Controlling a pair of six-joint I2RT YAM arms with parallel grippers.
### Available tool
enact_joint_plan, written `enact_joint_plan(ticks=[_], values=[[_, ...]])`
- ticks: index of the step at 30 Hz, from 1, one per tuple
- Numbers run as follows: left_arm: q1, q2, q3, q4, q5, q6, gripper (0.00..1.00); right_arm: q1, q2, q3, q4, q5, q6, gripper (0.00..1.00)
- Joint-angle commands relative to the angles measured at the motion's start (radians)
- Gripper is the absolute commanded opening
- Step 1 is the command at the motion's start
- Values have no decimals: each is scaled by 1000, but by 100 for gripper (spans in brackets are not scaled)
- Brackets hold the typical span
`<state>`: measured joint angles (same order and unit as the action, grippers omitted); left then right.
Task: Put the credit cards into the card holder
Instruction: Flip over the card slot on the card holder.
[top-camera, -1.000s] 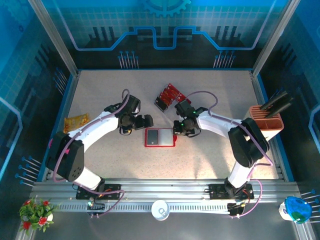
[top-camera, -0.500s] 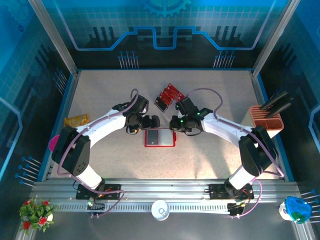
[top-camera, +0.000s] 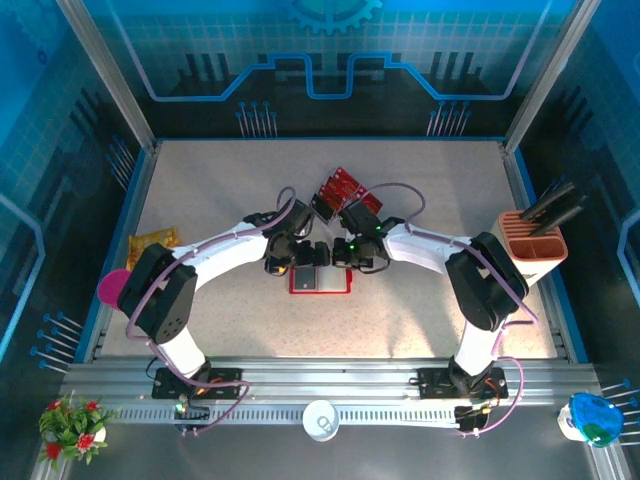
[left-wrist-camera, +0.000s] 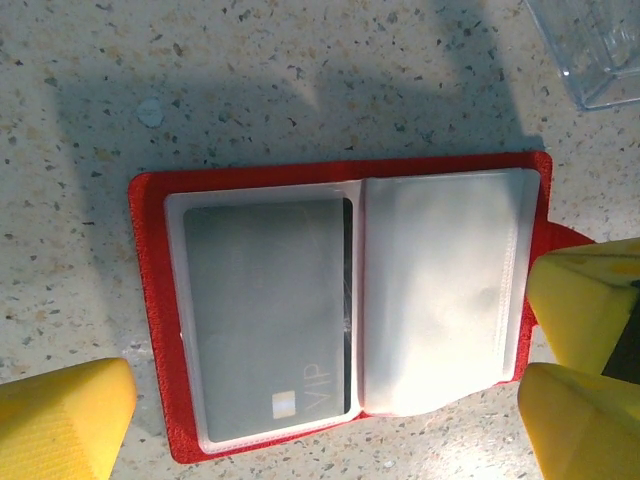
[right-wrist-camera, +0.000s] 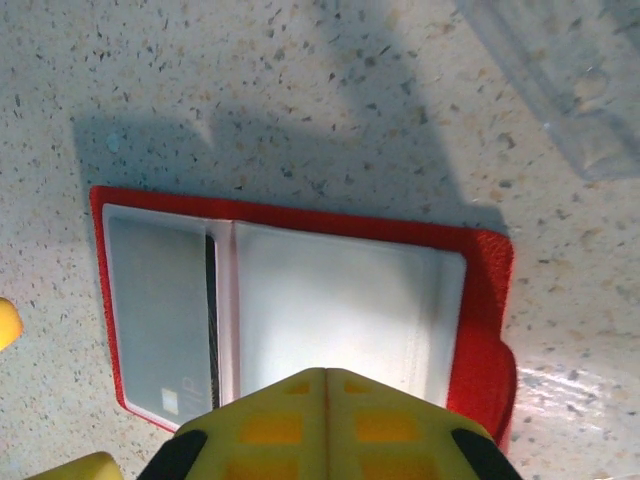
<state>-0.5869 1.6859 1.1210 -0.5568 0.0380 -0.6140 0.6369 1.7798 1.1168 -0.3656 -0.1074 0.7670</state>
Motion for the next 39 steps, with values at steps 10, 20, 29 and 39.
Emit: enact_joint_plan(ticks=[10,20,29,39], values=[[-30,52,-35,27,-34,-24,99,-62,54,-9,-6,-44,-87,5],[-35,76,-37,29,-39,-7,99,-62,107,18,-13,-99,-106,5],[-34,92,-38,33,-37,13,99,-60,174,65,-42,-138,-126,4],[-35,119,-45,28,-40,49,99,-59,182,85,-36,-151,-96,4]])
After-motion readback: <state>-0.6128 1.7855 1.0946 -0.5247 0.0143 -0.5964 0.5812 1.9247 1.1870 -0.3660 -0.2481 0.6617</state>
